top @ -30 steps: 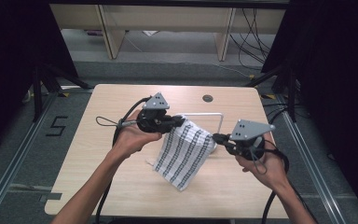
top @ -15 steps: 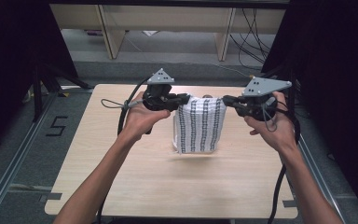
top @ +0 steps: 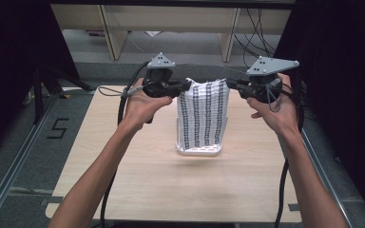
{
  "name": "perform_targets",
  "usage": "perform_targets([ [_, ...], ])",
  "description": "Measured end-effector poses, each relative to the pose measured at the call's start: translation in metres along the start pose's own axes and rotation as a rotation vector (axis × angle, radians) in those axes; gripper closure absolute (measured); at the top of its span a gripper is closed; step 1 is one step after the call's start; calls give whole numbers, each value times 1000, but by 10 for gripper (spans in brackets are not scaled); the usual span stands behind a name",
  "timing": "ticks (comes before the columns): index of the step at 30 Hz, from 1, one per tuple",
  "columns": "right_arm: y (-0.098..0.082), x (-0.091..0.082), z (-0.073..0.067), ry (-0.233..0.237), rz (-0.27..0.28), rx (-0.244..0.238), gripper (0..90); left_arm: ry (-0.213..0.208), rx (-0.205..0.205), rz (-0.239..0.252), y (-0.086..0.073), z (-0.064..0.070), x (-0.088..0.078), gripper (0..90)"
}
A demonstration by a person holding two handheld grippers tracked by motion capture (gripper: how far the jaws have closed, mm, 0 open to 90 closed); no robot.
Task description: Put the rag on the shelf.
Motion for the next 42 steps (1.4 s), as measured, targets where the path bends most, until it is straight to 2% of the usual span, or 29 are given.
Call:
perform_targets([
  [4,6,5,9,-15,11,2,884,10,-4,-2,7,-8,5,869],
  [6,7,9,14,-17,7,19,884,16,-9,-1,11,-11,9,869],
  [11,11,22,36,-44,2,45,884,18,-33,2,18,-22,21,868],
  [12,10,25,40,-47,1,56,884,21,-48,-7,18,-27,28,868],
  [14,10,28,43,-52,3,60,884,18,-54,-9,17,-29,32,868],
  [16,2,40,52,-60,-26,72,883,15,-69,-24,11,-33,40,866],
  [17,2,40,52,-60,-26,72,883,16,-78,-34,8,-35,45,866],
  [20,-9,53,57,-59,-73,100,883,19,-101,-53,-3,-41,59,865],
  [21,-14,61,62,-68,-81,111,883,16,-115,-55,-6,-43,64,866],
  [22,-14,61,62,-68,-81,111,883,17,-127,-59,-10,-46,68,866],
  [26,-25,79,70,-69,-105,136,882,21,-157,-85,-24,-55,81,863],
  [27,-30,83,68,-45,-137,160,882,22,-157,-97,-29,-57,83,862],
  [28,-33,87,70,-54,-137,161,881,22,-154,-111,-33,-58,84,862],
  [30,-40,95,70,-46,-161,176,880,24,-172,-118,-40,-60,88,857],
  [31,-44,98,70,-40,-171,170,880,26,-167,-134,-44,-61,88,856],
  [33,-50,105,67,-32,-181,194,878,27,-176,-151,-51,-63,89,850],
  [34,-55,109,64,-16,-204,209,876,34,-173,-164,-56,-63,91,848],
  [36,-58,111,63,-13,-212,204,874,36,-177,-185,-64,-64,92,848],
  [37,-60,113,64,-11,-216,198,871,34,-177,-197,-67,-64,93,838],
  [40,-70,118,62,-4,-246,229,863,47,-186,-212,-75,-66,95,762],
  [41,-72,121,64,-13,-226,224,849,48,-190,-214,-76,-66,96,706],
  [42,-74,121,65,-10,-227,236,827,46,-194,-218,-77,-67,95,711],
])
Point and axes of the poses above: each handheld gripper's, and its own axes: x roughly forward along the jaws, y roughly out of its top, z roughly to its right, the point moved 10 cm from there along x, roughly forward along the jaws, and after that the axes turned 8 degrees about x, right-handed, at the moved point
